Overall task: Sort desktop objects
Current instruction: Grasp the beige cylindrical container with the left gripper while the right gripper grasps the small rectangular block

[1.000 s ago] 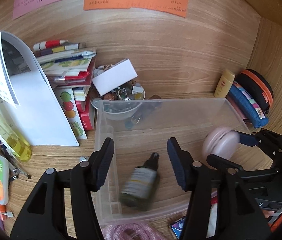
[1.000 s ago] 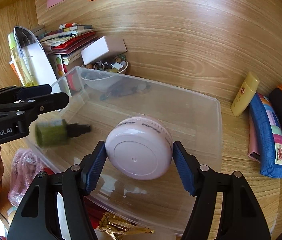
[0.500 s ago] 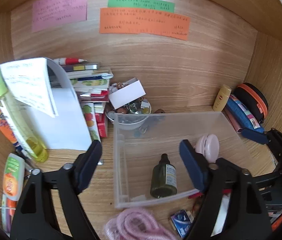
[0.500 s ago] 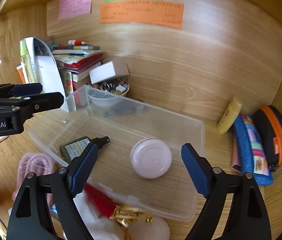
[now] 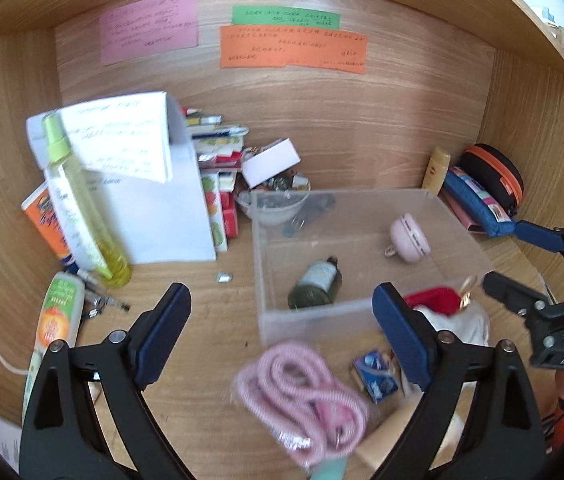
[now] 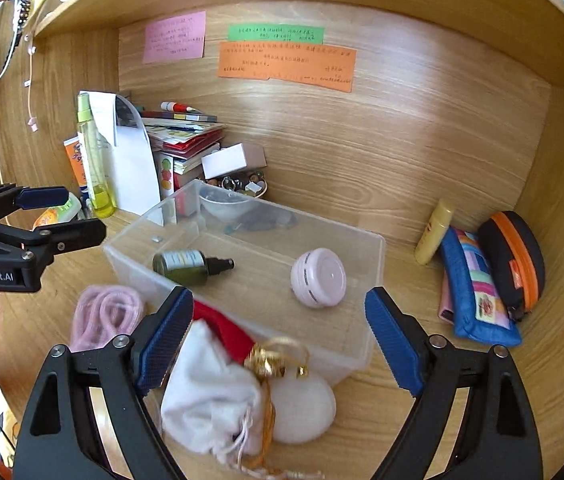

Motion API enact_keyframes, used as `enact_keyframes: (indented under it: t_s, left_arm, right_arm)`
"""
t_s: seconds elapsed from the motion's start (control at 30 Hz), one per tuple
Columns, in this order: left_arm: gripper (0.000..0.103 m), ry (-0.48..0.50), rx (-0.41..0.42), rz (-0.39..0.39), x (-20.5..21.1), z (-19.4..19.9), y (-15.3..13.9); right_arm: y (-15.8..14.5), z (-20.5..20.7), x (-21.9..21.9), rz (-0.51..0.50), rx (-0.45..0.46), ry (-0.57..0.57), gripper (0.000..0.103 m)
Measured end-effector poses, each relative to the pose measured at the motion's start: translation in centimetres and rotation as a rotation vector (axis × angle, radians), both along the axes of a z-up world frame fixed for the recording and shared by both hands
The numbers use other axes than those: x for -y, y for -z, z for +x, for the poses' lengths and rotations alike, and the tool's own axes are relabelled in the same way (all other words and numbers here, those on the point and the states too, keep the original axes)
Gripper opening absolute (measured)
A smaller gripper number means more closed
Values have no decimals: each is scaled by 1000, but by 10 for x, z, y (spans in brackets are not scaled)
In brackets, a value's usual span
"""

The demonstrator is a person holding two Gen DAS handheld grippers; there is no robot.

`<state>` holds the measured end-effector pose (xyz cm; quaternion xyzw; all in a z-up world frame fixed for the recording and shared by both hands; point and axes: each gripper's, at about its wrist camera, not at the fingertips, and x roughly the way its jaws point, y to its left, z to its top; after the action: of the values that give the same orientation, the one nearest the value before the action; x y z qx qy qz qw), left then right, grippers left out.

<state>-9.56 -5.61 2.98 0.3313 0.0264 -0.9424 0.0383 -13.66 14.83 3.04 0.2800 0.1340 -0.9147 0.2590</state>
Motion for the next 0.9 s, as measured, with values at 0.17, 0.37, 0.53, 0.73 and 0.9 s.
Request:
enact_keyframes:
  t_s: [0.17, 0.37, 0.53, 0.73, 0.9]
  left_arm:
    - [93, -15, 36, 7, 4, 23, 10]
    - [93, -1, 80, 26, -2, 48, 23]
    - [93, -4, 98, 31, -15, 67, 33]
    - [93, 5, 110, 69, -30, 82, 41]
    - [93, 38, 123, 113, -48, 88, 47]
  right_arm:
    - [10, 19, -17, -18, 38, 6, 86]
    - [29, 39, -34, -9, 81, 45, 86]
    - [48, 52, -49, -45, 175, 42, 86]
    - [67, 77, -53, -39, 166, 1, 86]
    - [77, 93, -52, -19, 135, -34, 85]
